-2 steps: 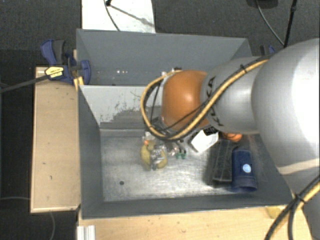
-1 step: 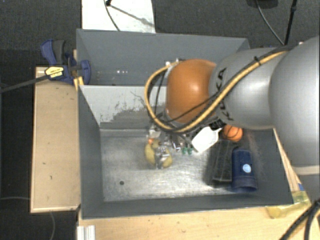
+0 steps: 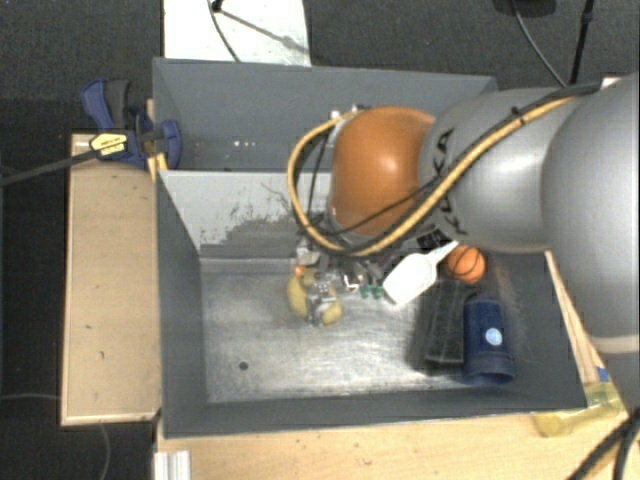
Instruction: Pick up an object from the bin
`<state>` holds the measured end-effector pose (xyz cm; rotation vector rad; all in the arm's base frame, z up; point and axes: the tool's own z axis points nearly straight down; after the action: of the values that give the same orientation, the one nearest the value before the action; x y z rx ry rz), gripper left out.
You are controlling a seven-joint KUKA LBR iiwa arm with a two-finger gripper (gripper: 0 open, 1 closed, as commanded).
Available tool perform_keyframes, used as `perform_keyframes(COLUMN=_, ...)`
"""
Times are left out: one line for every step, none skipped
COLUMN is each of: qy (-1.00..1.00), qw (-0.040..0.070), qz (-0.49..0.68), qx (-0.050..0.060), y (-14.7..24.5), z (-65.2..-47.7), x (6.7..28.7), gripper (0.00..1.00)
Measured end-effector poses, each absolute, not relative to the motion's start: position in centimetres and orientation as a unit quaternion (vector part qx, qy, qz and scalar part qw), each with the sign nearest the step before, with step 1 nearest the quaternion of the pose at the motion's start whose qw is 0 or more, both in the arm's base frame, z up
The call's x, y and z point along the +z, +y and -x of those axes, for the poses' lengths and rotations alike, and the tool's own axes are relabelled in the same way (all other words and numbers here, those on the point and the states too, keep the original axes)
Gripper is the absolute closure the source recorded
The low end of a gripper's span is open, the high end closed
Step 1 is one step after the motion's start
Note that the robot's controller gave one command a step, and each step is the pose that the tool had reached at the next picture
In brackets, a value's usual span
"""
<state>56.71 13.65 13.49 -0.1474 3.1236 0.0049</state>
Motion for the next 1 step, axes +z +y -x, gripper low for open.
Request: perform_keyframes(qy=0.999, qw=0.004, qz=0.044, qx=0.001, y=13.51, z=-55.54, x=7.84, gripper=1.0)
